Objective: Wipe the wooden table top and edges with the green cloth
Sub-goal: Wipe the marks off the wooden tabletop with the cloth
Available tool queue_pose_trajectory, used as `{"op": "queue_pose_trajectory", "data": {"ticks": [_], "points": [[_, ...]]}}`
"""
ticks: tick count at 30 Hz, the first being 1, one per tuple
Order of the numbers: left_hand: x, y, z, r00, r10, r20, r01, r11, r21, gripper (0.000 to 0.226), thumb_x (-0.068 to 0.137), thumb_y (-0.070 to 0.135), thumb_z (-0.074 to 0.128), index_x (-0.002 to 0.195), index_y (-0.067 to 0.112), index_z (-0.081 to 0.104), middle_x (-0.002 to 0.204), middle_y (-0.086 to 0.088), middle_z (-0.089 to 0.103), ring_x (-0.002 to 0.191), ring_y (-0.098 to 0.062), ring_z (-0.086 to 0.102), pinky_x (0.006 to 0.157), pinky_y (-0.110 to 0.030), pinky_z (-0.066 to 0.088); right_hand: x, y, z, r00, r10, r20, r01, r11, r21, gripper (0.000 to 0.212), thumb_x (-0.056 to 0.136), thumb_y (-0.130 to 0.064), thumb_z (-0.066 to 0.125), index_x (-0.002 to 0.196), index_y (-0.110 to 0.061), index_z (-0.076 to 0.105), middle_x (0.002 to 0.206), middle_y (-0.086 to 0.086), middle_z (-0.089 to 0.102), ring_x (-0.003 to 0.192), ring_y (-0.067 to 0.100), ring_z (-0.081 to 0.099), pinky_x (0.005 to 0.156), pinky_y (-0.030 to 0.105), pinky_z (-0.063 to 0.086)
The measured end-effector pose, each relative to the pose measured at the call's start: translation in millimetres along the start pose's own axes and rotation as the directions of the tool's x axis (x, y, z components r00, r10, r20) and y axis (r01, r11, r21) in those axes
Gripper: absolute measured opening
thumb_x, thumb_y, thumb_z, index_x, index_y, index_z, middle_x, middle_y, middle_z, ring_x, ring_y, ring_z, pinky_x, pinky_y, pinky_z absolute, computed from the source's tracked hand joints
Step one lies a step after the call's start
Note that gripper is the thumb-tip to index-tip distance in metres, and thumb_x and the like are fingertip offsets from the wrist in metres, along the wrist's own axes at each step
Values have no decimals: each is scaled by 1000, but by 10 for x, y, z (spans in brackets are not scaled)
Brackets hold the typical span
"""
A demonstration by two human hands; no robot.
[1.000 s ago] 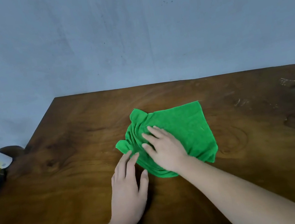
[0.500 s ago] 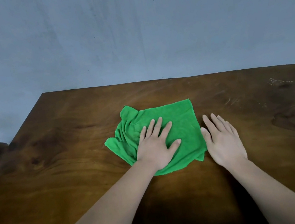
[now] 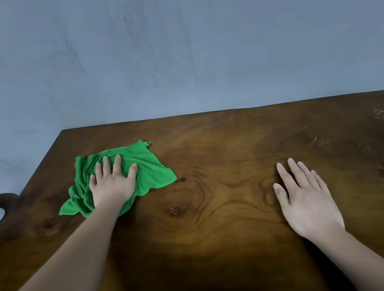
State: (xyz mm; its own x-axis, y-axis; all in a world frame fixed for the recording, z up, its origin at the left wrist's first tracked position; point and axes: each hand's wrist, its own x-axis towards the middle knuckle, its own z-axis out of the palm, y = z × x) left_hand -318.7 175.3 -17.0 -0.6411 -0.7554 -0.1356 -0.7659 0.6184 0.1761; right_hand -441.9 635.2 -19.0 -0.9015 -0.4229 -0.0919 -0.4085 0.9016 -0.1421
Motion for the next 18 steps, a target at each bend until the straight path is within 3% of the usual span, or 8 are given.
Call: {"op": "queue_pose_trajectory", "data": {"ticks": [3, 6, 13, 18], "points": [[309, 438, 65, 996, -83, -24, 83, 997, -9, 91, 101, 80, 13, 177, 29, 9, 185, -10, -1, 170, -35, -3, 134, -61, 4, 12, 13, 24, 1000, -1, -5, 1, 1000, 16, 77, 108, -66, -12, 178, -35, -4, 187, -3, -8, 173, 19, -10, 139, 41, -5], [443, 1073, 159, 999, -39, -14, 39, 999, 7, 89, 105, 76, 11, 177, 24, 7, 184, -14, -2, 169, -40, -3, 134, -64, 4, 14, 24, 49, 1000, -2, -11, 2, 1000, 20, 74, 109, -63, -14, 177, -35, -6, 187, -4, -11, 172, 18, -13, 139, 40, -8], [119, 2774, 447, 971, 235, 52, -237, 970, 45, 88, 105, 74, 11, 177, 22, 3, 183, -16, -9, 169, -43, -10, 134, -65, -2, 23, 21, 35, 1000, -9, -9, 9, 999, 37, 82, 103, -65, -14, 178, -35, -2, 187, -4, -7, 172, 17, -10, 139, 40, -6], [-412, 3515, 620, 869, 478, 132, -490, 868, 82, 88, 104, 77, 5, 177, 28, 2, 183, -11, -12, 168, -40, -15, 134, -64, -7, 15, 10, 10, 1000, -17, -17, 18, 999, 51, 81, 105, -64, -10, 179, -34, 5, 188, -3, -2, 173, 17, -7, 140, 41, -3]]}}
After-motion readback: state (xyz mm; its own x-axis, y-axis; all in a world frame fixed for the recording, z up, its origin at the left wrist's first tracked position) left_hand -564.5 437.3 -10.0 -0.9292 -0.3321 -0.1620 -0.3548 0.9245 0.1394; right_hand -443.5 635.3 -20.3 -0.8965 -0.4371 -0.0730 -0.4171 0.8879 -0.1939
